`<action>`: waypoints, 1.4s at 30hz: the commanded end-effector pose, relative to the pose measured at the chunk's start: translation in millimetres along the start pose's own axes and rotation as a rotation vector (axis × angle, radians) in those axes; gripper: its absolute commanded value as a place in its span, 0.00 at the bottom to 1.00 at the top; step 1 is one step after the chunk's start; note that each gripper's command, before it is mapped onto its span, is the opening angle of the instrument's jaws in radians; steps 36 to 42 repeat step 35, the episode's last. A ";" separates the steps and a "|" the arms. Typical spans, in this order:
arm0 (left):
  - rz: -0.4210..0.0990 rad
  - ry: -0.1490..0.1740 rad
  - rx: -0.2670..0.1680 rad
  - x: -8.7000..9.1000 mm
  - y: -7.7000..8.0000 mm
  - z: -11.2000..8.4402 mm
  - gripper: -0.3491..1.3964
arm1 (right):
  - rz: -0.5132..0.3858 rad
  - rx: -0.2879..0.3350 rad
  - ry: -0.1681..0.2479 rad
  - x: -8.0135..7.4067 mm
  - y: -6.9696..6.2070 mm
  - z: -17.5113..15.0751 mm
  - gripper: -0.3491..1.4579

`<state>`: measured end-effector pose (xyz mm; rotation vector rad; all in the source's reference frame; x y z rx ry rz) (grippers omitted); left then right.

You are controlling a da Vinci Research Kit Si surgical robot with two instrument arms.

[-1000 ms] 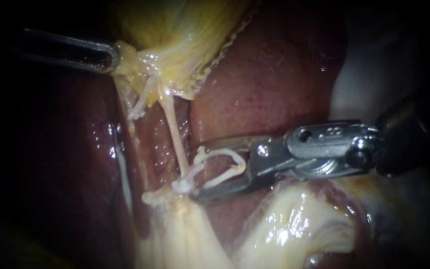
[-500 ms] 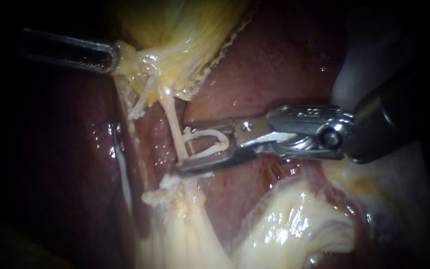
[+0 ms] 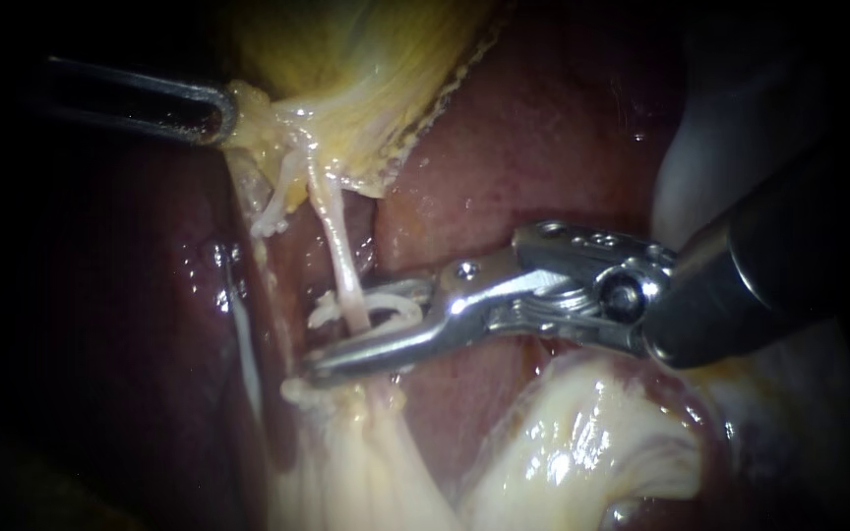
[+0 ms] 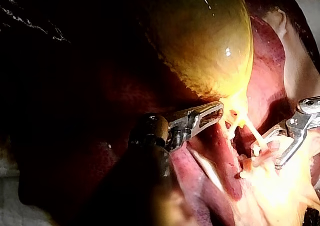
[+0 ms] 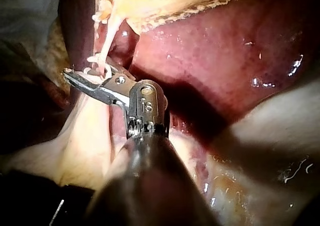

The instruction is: Clipping second clip right tube

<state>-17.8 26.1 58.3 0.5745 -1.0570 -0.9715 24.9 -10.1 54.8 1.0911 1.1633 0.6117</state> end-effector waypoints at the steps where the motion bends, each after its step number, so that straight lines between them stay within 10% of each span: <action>1: -0.001 -0.001 0.000 0.0 0.0 0.0 0.00 | -0.001 0.002 -0.003 0.0 -0.2 0.0 0.46; 11: -0.001 -0.001 0.000 0.0 0.0 0.0 0.00 | 0.002 0.006 -0.006 -0.3 0.1 -0.5 0.32; 17: -0.001 -0.001 0.000 0.0 0.0 0.0 0.00 | 0.008 0.007 -0.007 -0.4 0.6 -0.9 0.00; 42: -0.001 -0.001 0.000 0.0 0.0 0.0 0.00 | 0.007 0.014 -0.009 -0.4 1.2 -1.3 0.00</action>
